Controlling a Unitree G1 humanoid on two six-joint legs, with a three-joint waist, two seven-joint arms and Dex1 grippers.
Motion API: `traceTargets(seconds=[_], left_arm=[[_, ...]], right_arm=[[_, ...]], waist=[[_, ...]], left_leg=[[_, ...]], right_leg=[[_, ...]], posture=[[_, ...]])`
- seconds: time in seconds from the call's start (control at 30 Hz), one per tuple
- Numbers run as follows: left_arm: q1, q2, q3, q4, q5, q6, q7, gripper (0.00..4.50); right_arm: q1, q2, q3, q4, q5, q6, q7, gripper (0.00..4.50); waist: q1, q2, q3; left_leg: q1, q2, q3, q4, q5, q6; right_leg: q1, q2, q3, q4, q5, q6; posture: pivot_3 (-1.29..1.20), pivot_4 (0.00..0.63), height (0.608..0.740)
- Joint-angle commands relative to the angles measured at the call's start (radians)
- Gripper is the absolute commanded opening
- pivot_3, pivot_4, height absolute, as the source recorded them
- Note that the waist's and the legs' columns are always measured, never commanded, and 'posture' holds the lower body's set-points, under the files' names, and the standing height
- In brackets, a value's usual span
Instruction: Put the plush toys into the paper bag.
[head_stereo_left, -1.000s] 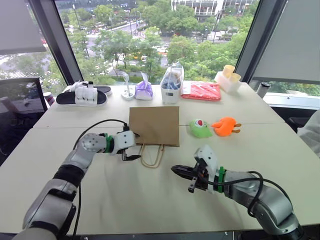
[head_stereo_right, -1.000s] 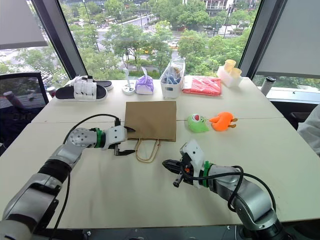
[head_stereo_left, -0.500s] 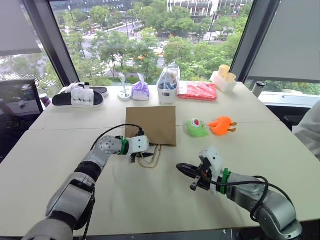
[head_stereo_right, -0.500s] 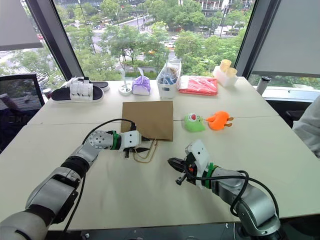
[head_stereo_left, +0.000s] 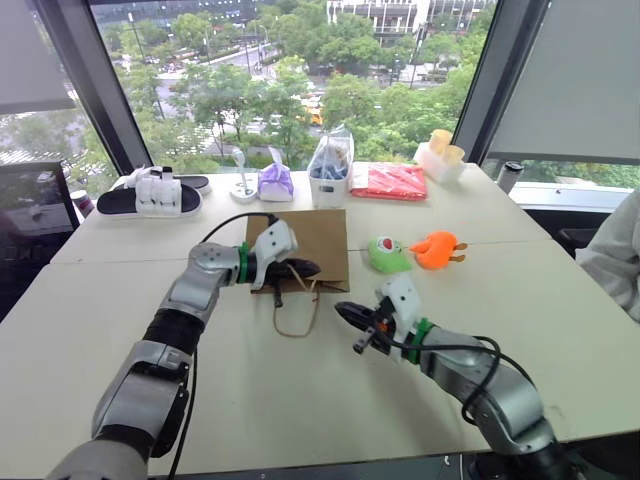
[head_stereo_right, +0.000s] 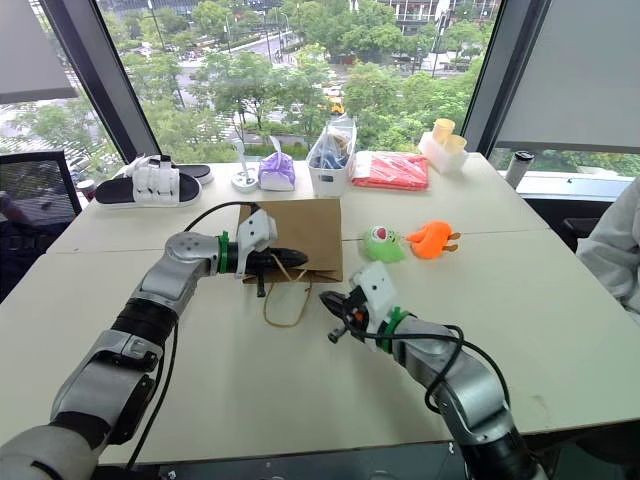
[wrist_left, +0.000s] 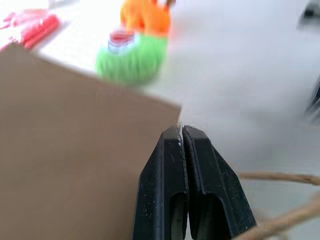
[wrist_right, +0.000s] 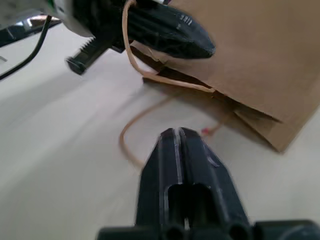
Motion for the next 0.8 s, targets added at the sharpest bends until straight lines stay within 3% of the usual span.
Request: traceTargets(seconds=[0.03,0.17,0.47,0.8], left_arm=[[0.005,-0.012,0.054,-0.186,-0.09,0.25,0.094,0.08],[-0.006,-0.028,0.102,-0.295,-0.178,0.445,0.172,0.08],[-0.047,-0.069,0.239,-0.351,-0.348,0.691,0.322,0.08],[-0.055,-0.096,0.327,-0.415,-0.509,0.862,0.441,0.08]], right_arm=[[-0.044,0.036,0.003,0.048,-0.055,-0.071,-0.023,0.0],[-0.071,0.063,0.014,0.105,-0.092,-0.116,-0.019,0.0],[-0.134,0.14,0.038,0.314,-0.186,-0.274,-0.016,0.0],[-0.33,0.256,0.049,0.783,-0.324,-0.58,-0.056,0.0]], waist=[[0.0,0.0,0.0],[0.0,0.0,0.0],[0.001,0.0,0.0],[-0.007,0.0,0.0]], left_leg=[[0.0,0.0,0.0,0.0,0.001,-0.001],[0.0,0.0,0.0,-0.001,0.001,-0.002],[0.0,0.0,0.0,-0.001,0.002,-0.004],[0.0,0.0,0.0,-0.002,0.003,-0.005]], right_leg=[[0.0,0.0,0.0,0.0,0.0,0.0],[-0.001,0.0,0.0,0.0,0.0,0.0],[-0.002,0.0,0.001,0.0,0.0,0.0],[-0.003,0.0,0.002,0.001,0.0,-0.001]], posture=[[0.0,0.15,0.74],[0.0,0.15,0.74],[0.0,0.15,0.74],[0.0,0.15,0.74]])
